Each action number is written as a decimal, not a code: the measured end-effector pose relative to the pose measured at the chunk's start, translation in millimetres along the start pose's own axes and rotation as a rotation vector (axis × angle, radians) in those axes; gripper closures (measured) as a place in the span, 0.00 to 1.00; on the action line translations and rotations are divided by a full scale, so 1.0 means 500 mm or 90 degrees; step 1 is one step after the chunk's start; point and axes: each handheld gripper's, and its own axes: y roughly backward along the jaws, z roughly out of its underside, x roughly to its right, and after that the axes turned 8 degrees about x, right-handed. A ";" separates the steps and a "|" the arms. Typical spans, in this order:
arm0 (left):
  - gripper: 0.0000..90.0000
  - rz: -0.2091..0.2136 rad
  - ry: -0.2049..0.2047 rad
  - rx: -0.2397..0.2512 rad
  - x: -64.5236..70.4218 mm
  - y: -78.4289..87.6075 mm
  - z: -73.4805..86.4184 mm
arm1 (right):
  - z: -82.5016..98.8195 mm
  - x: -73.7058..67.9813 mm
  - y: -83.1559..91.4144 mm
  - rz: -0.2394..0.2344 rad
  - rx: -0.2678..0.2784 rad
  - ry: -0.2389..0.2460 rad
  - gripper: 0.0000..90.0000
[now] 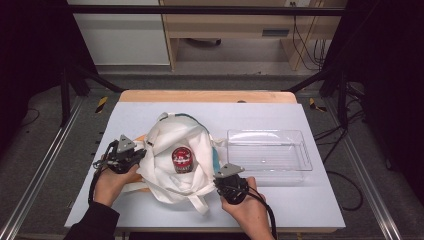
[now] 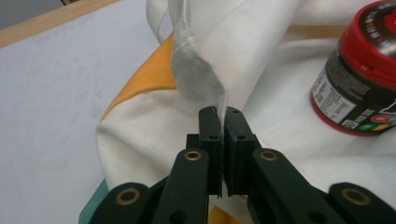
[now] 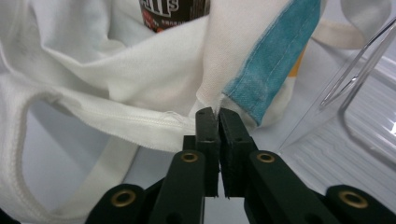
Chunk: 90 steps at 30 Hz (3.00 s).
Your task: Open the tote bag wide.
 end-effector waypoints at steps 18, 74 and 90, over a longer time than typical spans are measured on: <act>0.98 -0.032 0.018 0.005 -0.004 -0.022 0.014 | 0.034 0.009 0.004 0.007 -0.021 0.001 1.00; 0.96 -0.018 0.054 0.051 0.036 0.063 0.081 | -0.182 0.081 -0.131 0.054 -0.113 0.093 0.99; 0.77 -0.014 0.048 0.090 0.048 0.082 0.075 | -0.153 -0.008 -0.029 -0.074 0.044 0.086 0.84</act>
